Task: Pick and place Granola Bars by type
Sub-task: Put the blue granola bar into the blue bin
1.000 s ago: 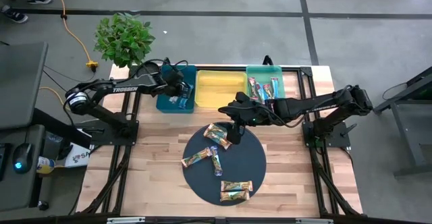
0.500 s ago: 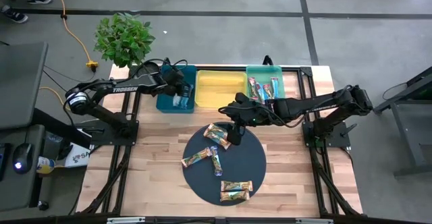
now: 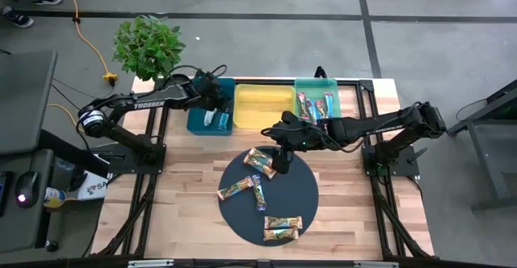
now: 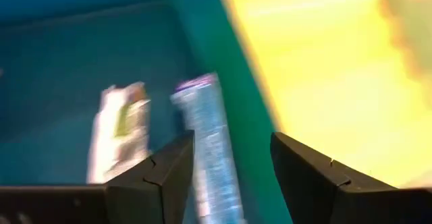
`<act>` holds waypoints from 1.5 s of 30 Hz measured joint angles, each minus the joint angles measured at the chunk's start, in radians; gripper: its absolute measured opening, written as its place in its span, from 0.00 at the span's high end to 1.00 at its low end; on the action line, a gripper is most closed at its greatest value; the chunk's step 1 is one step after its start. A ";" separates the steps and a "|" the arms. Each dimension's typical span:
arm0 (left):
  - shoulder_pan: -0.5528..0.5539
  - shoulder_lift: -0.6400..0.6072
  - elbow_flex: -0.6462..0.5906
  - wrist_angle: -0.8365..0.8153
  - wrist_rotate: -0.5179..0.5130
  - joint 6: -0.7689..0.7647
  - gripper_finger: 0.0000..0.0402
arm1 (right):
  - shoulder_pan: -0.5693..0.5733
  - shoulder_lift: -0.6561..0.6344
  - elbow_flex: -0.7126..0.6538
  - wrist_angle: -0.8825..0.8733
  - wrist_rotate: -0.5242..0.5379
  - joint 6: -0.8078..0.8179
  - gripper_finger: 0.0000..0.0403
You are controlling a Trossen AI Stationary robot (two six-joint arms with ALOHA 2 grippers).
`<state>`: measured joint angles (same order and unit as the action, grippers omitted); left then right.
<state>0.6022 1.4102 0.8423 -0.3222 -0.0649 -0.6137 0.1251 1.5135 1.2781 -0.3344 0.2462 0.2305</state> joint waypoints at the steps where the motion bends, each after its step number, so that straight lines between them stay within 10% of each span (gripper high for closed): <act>1: 0.000 -0.004 0.012 0.010 0.027 0.018 0.52 | 0.000 0.000 0.000 0.000 0.000 -0.001 0.40; 14: -0.018 -0.288 0.122 0.117 0.196 0.115 0.52 | 0.000 -0.005 0.000 -0.032 0.008 0.005 0.40; 25: -0.323 -0.573 0.122 0.110 0.211 0.187 0.52 | 0.002 -0.082 0.001 -0.114 -0.021 0.031 0.40; 36: -0.805 -0.589 0.122 -0.009 -0.074 0.246 0.52 | 0.090 -0.161 0.001 -0.249 -0.063 0.235 0.40; 45: -1.117 -0.575 0.117 -0.116 -0.539 0.188 0.53 | 0.216 -0.112 0.001 -0.277 -0.080 0.538 0.40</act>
<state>-0.5147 0.8349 0.9589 -0.4384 -0.6041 -0.4258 0.3414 1.4019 1.2793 -0.6112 0.1659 0.7685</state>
